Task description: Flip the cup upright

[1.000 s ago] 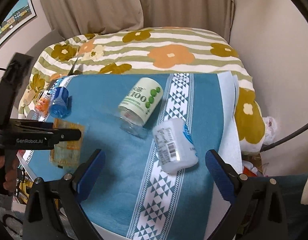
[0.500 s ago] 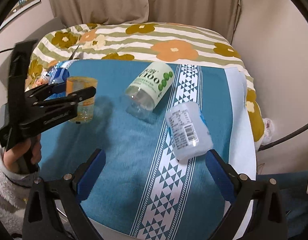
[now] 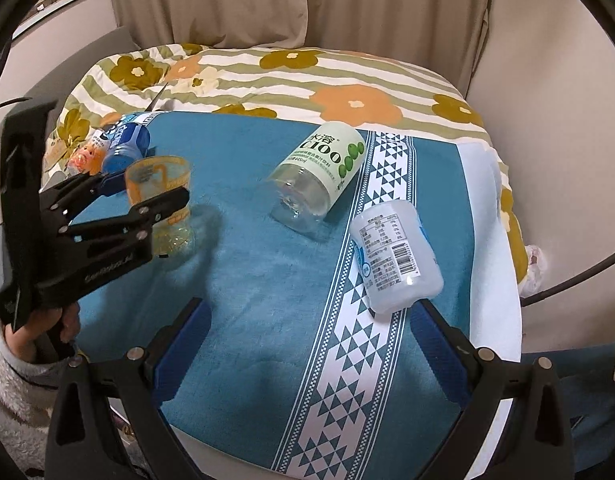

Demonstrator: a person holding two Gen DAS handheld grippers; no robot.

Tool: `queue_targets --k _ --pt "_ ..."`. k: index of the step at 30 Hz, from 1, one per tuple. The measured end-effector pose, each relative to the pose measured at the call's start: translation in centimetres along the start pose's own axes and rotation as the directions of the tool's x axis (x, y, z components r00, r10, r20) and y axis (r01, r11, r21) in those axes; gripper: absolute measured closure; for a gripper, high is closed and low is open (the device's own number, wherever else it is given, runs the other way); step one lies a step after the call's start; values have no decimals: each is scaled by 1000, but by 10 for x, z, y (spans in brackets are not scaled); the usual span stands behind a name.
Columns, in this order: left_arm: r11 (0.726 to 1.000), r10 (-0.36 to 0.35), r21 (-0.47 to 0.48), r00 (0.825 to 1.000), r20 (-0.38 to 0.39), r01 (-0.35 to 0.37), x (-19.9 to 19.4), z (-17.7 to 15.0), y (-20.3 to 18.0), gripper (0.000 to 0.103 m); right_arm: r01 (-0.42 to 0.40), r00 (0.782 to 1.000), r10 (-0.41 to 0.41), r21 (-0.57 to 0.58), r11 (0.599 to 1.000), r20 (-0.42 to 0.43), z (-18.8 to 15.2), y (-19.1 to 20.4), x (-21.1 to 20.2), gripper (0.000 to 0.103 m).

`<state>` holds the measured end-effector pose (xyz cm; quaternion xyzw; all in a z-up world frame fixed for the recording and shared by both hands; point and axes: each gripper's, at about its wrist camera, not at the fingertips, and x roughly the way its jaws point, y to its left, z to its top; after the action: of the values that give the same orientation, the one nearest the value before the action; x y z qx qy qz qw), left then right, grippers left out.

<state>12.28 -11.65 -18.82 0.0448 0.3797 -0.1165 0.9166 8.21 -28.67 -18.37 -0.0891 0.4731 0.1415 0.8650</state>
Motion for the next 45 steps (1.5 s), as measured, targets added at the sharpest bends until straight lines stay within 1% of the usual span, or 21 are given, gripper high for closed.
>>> queue_targets --k 6,10,12,13,14,15,16,17,21,24,27,28,29,33,38,45 --pt "999 -9 -39 999 -43 8 -10 -9 5 40 -16 1000 16 7 1000 1 -1 4 -1 4" --pt "1000 12 -22 998 -68 -14 -10 -10 2 40 -34 999 33 17 999 6 1 6 -3 4" --pt "1000 26 -14 996 -81 -27 -10 -10 0 37 -42 999 42 24 999 9 1 6 -4 4" --pt "999 31 -12 995 -93 -32 -9 -10 0 35 -46 999 46 28 999 11 1 5 -4 4" --pt "999 31 -12 994 -104 -32 -8 -10 0 25 -48 999 48 31 998 12 1 5 -5 4" --pt "999 30 -14 994 -105 -32 -9 -10 0 12 -50 999 50 35 998 15 1 5 -6 4" --pt "999 32 -18 994 -101 -34 -11 -9 1 8 -53 998 52 41 998 19 0 5 -8 4" --pt "999 34 -20 995 -92 -36 -15 -8 1 6 -53 998 52 47 997 24 0 4 -10 4" --pt "999 43 -19 995 -90 -45 -38 3 4 6 -48 998 44 84 995 53 1 1 -25 4" --pt "998 39 -52 995 -91 -44 -66 15 13 6 -41 997 32 119 992 74 7 1 -43 4" --pt "994 50 -88 994 -94 -59 -100 29 26 6 -30 995 16 144 989 98 17 4 -65 4" --pt "993 54 -97 994 -95 -64 -107 31 28 5 -28 994 12 149 988 110 21 7 -74 4" --pt "991 60 -111 994 -95 -70 -118 35 32 0 -25 993 7 152 988 116 23 9 -79 4" --pt "981 72 -176 994 -84 -86 -159 42 51 0 -10 990 -15 174 985 138 31 19 -104 4" --pt "974 93 -201 992 -81 -108 -189 38 65 0 26 988 -54 191 981 145 31 36 -123 4" --pt "970 122 -206 991 -57 -131 -211 24 73 0 70 983 -102 198 978 156 21 55 -134 4"
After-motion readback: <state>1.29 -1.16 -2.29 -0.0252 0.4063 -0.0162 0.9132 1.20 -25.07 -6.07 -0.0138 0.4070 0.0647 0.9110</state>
